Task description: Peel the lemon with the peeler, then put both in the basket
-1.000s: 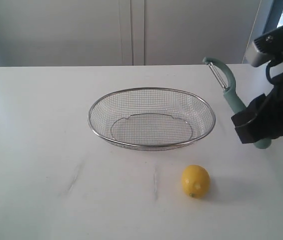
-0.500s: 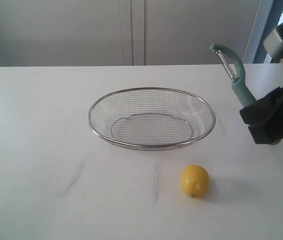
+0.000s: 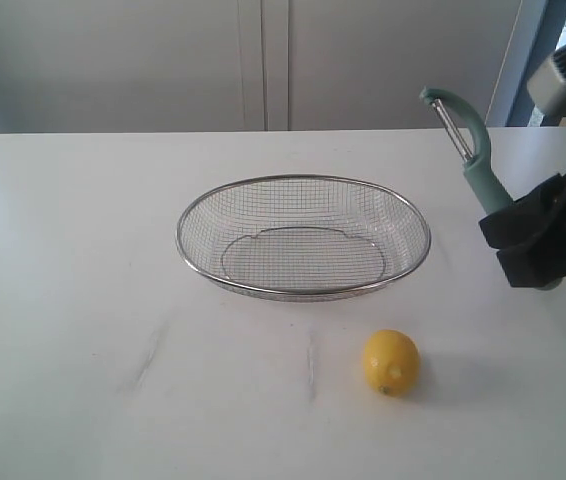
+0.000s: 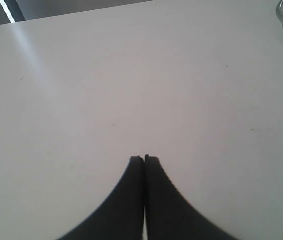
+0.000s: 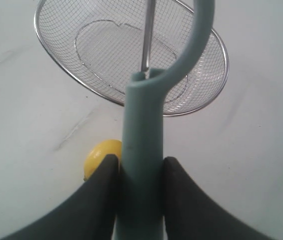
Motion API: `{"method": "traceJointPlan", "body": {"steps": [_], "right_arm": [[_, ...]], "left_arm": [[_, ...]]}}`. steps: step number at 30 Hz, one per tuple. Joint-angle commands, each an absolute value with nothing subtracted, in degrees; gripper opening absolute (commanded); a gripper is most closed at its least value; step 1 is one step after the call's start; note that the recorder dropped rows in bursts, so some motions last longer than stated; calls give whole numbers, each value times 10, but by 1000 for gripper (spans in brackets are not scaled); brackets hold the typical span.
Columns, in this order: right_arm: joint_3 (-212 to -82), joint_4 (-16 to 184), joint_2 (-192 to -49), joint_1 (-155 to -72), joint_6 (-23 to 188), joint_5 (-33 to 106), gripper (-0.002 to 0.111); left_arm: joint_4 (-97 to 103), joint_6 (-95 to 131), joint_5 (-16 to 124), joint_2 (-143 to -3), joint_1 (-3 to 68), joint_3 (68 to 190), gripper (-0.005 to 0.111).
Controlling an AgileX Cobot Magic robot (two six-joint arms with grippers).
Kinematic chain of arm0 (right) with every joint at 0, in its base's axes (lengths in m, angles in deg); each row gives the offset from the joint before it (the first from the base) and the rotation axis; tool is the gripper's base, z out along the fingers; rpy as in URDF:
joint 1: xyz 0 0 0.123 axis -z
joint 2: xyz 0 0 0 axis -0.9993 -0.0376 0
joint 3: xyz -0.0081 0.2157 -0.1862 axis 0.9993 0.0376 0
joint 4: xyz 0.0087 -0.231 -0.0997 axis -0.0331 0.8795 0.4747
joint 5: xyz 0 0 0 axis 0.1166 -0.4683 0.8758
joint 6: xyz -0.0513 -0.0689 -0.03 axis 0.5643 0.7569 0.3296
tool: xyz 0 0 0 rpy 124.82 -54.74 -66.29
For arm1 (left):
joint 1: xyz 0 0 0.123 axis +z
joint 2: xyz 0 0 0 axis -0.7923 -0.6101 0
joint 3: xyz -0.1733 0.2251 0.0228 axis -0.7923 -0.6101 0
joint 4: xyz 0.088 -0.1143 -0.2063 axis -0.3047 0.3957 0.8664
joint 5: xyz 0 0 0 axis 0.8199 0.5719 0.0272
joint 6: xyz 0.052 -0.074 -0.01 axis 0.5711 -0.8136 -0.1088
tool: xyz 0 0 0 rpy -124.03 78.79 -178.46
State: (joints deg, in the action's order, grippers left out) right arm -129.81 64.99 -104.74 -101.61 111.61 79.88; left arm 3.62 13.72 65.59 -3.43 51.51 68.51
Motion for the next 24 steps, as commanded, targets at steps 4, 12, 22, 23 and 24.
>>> {"method": "traceJointPlan", "body": {"steps": [4, 12, 22, 23, 24], "right_arm": [[-1298, 644, -1044, -1012, 1115, 797, 0], [-1298, 644, -1044, -1012, 1115, 797, 0], [-1298, 644, -1044, -1012, 1115, 797, 0], [-1298, 644, -1044, -1012, 1115, 797, 0], [-1298, 644, -1044, -1012, 1115, 797, 0]], "left_arm": [[39, 159, 649, -32, 511, 682, 0], [39, 158, 622, -32, 511, 682, 0], [73, 127, 594, -32, 511, 682, 0], [84, 119, 584, -32, 511, 682, 0], [97, 109, 573, -32, 511, 682, 0]]}}
